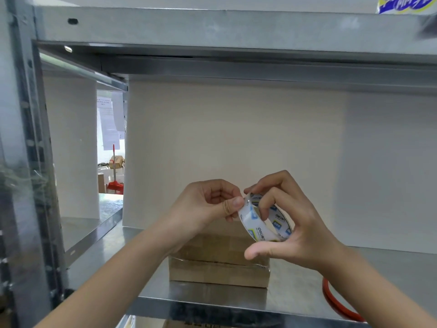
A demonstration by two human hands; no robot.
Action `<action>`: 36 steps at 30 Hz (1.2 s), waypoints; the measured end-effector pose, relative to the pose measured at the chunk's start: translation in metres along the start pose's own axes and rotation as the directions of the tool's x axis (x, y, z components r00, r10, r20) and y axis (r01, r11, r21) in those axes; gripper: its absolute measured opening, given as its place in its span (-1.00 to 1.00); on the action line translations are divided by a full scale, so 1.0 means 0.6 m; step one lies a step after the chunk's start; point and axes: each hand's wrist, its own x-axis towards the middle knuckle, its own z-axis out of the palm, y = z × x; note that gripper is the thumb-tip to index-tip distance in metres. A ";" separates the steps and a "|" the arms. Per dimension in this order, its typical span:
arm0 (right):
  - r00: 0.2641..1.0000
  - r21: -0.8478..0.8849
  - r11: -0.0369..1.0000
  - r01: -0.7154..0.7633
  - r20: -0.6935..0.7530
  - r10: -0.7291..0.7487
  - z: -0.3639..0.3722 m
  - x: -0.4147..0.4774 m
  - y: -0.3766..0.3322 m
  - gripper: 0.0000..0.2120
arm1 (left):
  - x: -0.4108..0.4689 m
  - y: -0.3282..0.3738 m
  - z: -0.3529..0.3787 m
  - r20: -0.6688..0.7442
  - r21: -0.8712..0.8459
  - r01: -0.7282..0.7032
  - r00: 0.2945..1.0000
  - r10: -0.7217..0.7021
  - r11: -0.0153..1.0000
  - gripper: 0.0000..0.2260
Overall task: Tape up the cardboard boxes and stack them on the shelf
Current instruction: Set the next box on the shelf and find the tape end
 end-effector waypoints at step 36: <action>0.992 0.065 0.990 -0.124 0.035 0.122 0.027 -0.008 0.029 -0.47 | 0.011 -0.036 -0.006 -0.082 0.247 0.020 0.997 0.000 0.969 -0.88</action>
